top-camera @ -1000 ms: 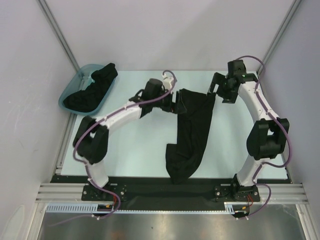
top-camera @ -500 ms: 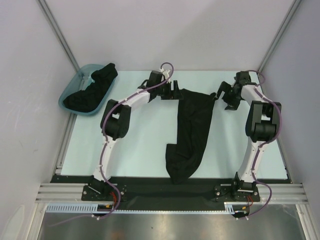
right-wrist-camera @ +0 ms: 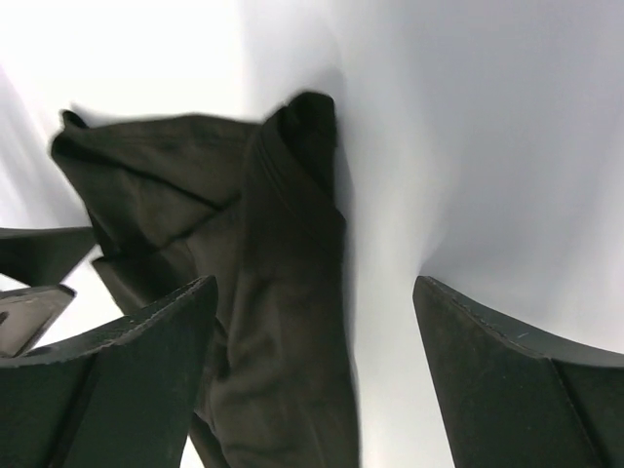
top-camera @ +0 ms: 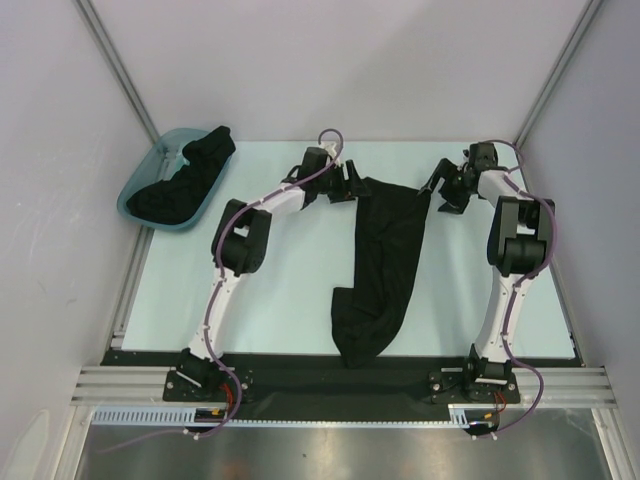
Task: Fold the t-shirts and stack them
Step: Fold the tshirt
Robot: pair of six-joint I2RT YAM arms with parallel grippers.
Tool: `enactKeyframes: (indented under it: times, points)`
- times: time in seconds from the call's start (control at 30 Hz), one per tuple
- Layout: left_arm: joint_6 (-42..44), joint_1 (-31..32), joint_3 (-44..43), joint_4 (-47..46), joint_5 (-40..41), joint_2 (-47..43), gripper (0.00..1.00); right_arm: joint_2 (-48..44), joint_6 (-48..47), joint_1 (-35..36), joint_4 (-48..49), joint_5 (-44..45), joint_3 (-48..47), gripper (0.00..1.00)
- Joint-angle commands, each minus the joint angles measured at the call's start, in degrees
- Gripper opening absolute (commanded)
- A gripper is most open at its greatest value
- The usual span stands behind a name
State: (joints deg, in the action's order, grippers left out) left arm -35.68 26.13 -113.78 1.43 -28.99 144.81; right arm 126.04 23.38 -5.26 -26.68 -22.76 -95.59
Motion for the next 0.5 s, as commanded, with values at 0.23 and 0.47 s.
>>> enactKeyframes:
  times: [0.23,0.47]
  points:
    - [-14.68,0.15,0.57,-12.76,-0.28,4.07,0.57,5.62,3.17,0.07,4.61,-0.88,-2.05,0.7]
    - [-19.15,-0.55,0.31,-17.51,1.48,5.3,0.26,9.66,3.17,1.03,4.35,-2.11,-6.27,0.58]
